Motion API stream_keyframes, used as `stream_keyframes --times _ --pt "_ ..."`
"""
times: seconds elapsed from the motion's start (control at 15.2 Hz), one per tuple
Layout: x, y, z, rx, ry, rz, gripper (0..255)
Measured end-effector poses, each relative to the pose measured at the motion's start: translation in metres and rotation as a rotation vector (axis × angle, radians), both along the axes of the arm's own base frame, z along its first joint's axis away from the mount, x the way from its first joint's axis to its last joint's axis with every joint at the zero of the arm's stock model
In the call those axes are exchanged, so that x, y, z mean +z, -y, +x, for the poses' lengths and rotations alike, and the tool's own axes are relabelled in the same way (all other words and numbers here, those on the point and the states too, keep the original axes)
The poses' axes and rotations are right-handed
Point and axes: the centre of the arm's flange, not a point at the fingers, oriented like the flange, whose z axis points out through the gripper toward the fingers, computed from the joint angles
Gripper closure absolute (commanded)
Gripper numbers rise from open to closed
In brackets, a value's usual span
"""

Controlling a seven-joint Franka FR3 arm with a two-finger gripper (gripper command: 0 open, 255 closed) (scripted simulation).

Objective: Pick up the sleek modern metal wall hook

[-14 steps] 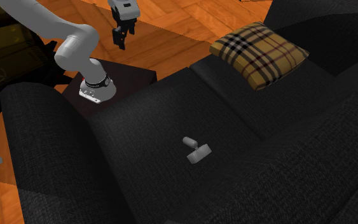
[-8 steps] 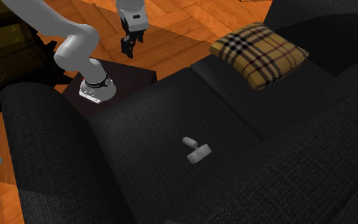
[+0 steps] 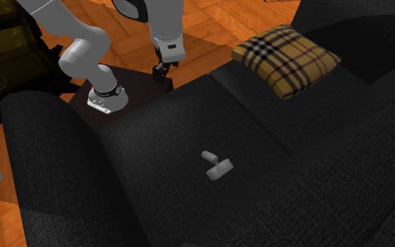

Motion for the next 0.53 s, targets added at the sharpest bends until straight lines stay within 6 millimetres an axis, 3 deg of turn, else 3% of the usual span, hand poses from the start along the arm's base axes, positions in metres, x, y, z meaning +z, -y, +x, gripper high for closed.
stream_keyframes --times 0.53 --pt "-0.028 0.064 0.075 -0.115 0.018 0.012 0"
